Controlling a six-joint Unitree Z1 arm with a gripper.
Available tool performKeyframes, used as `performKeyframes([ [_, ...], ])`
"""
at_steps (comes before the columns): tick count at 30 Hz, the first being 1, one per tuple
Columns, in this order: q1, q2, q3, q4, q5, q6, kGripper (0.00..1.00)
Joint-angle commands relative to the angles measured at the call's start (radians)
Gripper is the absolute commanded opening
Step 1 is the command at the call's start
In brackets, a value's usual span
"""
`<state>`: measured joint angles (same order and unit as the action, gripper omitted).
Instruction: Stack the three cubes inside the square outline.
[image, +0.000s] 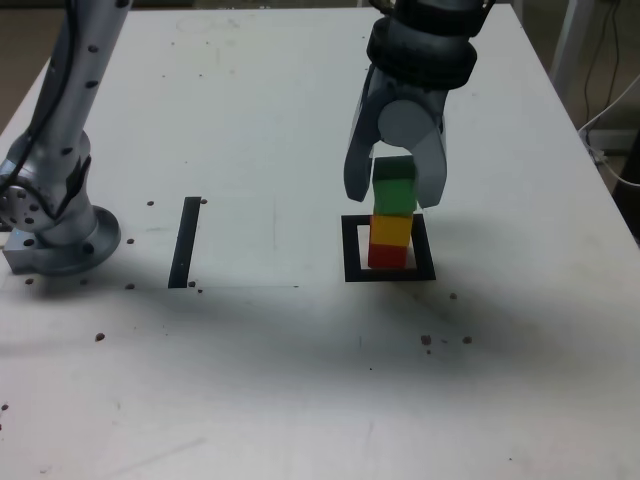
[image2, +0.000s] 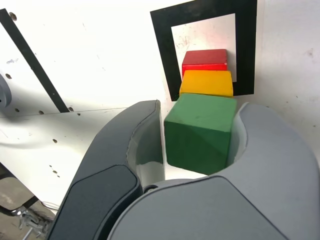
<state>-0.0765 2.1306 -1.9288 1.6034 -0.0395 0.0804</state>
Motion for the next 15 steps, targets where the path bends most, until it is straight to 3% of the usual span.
performKeyframes([
  [1,0.0,0.005,0.003,0.028,-0.001,0.002,1.0],
  [15,0.0,0.016,0.023,0.029,-0.021,0.013,1.0],
])
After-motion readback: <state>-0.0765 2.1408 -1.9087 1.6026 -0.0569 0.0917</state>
